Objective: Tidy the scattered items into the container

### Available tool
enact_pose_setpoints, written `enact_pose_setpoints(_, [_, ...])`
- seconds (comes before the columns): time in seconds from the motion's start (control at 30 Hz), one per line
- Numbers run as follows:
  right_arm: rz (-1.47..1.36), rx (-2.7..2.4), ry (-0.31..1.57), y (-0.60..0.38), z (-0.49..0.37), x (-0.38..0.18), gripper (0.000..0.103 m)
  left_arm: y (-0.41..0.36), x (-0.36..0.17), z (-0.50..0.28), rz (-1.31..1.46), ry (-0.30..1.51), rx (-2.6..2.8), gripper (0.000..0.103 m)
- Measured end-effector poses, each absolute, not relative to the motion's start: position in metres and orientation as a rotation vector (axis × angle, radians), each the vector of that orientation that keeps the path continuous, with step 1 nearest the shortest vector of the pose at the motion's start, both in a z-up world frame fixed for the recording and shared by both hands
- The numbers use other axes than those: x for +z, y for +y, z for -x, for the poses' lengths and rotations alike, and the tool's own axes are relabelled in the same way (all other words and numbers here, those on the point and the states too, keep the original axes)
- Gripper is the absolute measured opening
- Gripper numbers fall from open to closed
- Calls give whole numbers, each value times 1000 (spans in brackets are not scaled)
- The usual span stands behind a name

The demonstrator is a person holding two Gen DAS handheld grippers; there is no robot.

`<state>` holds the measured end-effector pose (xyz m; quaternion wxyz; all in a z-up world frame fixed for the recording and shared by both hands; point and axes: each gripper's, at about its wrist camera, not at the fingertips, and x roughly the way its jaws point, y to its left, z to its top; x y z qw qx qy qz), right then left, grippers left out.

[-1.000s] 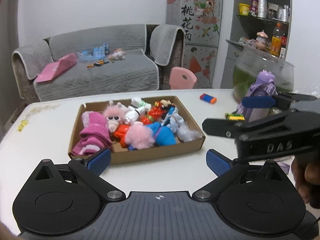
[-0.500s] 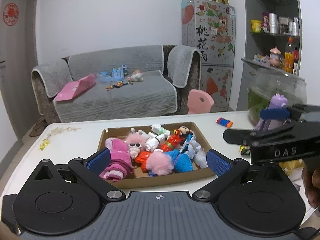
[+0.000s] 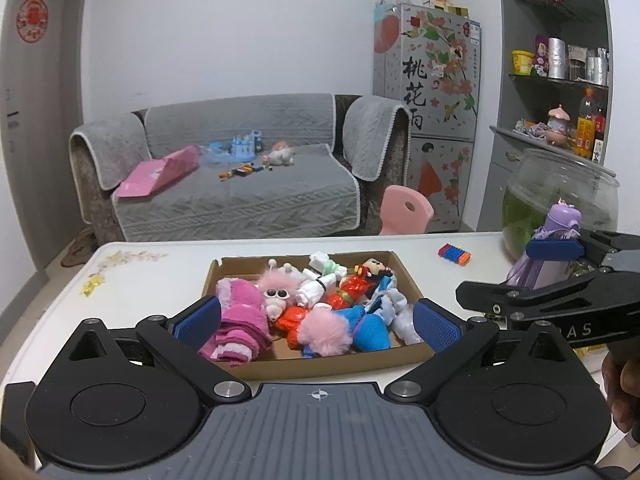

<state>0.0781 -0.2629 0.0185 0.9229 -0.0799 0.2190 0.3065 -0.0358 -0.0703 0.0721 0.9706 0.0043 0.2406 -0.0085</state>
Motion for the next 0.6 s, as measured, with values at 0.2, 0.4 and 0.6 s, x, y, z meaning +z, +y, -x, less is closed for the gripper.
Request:
enact_pose_setpoints(0.2, [169, 633, 458, -262, -78, 17, 103, -69, 72, 36, -7, 489, -20, 103])
enact_pose_setpoints(0.4, [173, 632, 462, -261, -77, 15, 103, -68, 72, 35, -2, 493, -27, 103])
enact_pose_setpoints(0.6, [171, 631, 471, -262, -77, 12, 103, -66, 71, 36, -7, 489, -37, 103])
